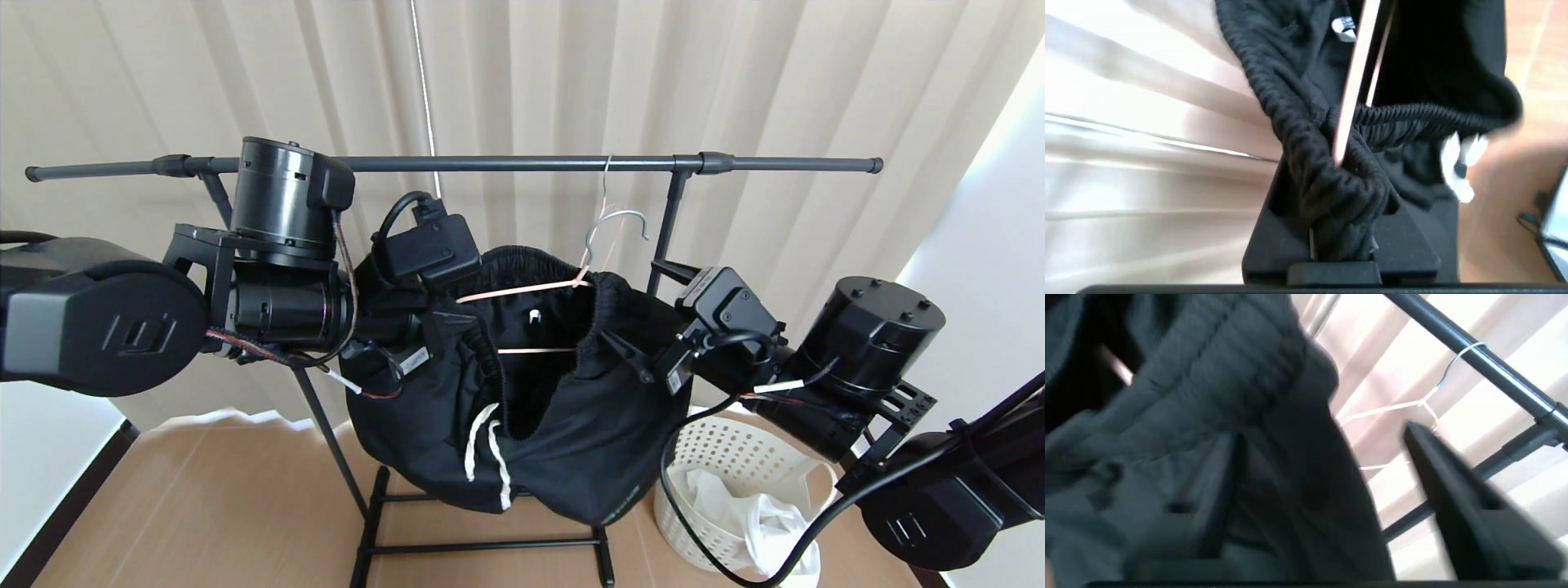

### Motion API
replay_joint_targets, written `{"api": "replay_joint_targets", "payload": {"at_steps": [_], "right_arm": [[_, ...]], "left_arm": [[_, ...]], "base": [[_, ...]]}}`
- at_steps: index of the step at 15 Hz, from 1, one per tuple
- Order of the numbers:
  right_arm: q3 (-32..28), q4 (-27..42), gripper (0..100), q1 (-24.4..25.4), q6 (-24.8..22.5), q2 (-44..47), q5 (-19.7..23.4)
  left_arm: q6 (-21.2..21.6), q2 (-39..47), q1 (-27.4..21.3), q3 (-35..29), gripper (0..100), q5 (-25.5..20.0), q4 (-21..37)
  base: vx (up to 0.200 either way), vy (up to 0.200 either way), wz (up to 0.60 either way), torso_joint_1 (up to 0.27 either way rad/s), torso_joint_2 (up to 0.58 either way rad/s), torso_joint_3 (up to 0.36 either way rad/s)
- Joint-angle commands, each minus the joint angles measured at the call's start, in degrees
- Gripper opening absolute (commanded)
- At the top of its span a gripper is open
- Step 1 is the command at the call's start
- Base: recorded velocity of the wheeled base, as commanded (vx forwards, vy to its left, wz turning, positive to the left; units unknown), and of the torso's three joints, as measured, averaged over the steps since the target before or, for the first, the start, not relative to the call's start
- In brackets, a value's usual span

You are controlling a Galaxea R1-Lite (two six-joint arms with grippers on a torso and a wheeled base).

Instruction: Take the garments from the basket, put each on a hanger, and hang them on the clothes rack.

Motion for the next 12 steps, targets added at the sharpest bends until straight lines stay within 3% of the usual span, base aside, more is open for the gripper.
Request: {"api": "replay_joint_targets", "payload": {"at_steps": [1, 5, 8, 9, 10, 12], "right_arm": [[1.0, 0.7, 100, -2.2, 0.0, -1.0, 4.3], [0.8, 4.9, 100, -6.8, 0.8, -2.5, 10.8], [-0.3, 6.6, 100, -10.2, 5.1, -2.5, 17.0], [-1.1, 8.2, 100, -11.2, 8.8, -2.5, 20.8], [-1.1, 8.2, 100, -11.7, 10.5, -2.5, 22.0], [-1.6, 8.5, 100, -15.3, 14.8, -2.6, 29.7]], "left_arm": [[-1.4, -0.6, 0.0, 0.9, 0, 0.0, -1.5], [-2.7, -3.1, 0.4, 3.8, 0, -0.1, -4.4], [-2.8, -5.0, 0.5, 5.3, 0, -0.2, -4.4], [-2.9, -5.7, 0.6, 6.2, 0, -0.2, -4.4], [-3.2, -6.1, 0.8, 6.6, 0, -0.2, -4.5], [-4.3, -7.9, 1.4, 8.2, 0, -0.2, -5.6]], "base": [[0.0, 0.0, 0.0, 0.0, 0.0, 0.0], [0.0, 0.0, 0.0, 0.0, 0.0, 0.0], [0.0, 0.0, 0.0, 0.0, 0.0, 0.0], [0.0, 0.0, 0.0, 0.0, 0.0, 0.0], [0.0, 0.0, 0.0, 0.0, 0.0, 0.0], [0.0, 0.0, 0.0, 0.0, 0.0, 0.0]]}}
